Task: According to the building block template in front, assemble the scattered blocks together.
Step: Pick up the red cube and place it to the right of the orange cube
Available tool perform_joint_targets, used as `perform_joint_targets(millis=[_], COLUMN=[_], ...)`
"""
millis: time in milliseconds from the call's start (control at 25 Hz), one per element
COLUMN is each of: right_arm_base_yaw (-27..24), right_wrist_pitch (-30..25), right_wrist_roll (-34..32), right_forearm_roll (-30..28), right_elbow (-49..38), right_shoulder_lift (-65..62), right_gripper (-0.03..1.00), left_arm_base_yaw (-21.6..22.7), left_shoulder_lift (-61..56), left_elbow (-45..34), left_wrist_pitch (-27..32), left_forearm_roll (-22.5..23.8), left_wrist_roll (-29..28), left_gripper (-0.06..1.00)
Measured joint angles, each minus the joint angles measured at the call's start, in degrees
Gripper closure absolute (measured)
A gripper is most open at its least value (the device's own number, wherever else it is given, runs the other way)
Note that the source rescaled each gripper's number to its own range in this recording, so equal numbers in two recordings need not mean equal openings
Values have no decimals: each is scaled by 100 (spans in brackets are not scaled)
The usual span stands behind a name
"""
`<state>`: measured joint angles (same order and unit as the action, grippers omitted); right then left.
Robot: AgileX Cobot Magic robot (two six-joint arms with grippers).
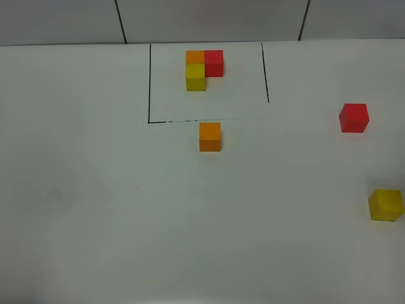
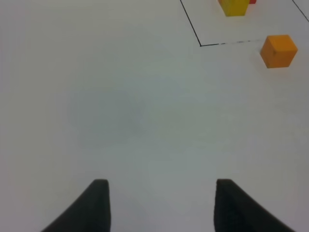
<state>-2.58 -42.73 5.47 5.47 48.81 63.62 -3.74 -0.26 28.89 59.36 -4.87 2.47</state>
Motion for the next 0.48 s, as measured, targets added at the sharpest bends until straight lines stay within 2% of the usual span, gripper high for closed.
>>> perform_joint_targets(millis=[280, 480], right_arm_base_yaw=[0, 0], right_wrist_pitch=[105, 110], right_wrist_roll=[216, 370], right_forearm_roll=[64, 178], right_elbow=[1178, 1859], right_shoulder_lift=[2161, 3255], right_gripper=[17, 17], left_arm_base_yaw=[0, 0], left_shoulder_lift=[0, 0], left_elbow=[0, 0], left_wrist_pitch=[0, 0], left_forearm_roll=[0, 0], left_wrist_roll=[0, 0], left_gripper=[85, 85])
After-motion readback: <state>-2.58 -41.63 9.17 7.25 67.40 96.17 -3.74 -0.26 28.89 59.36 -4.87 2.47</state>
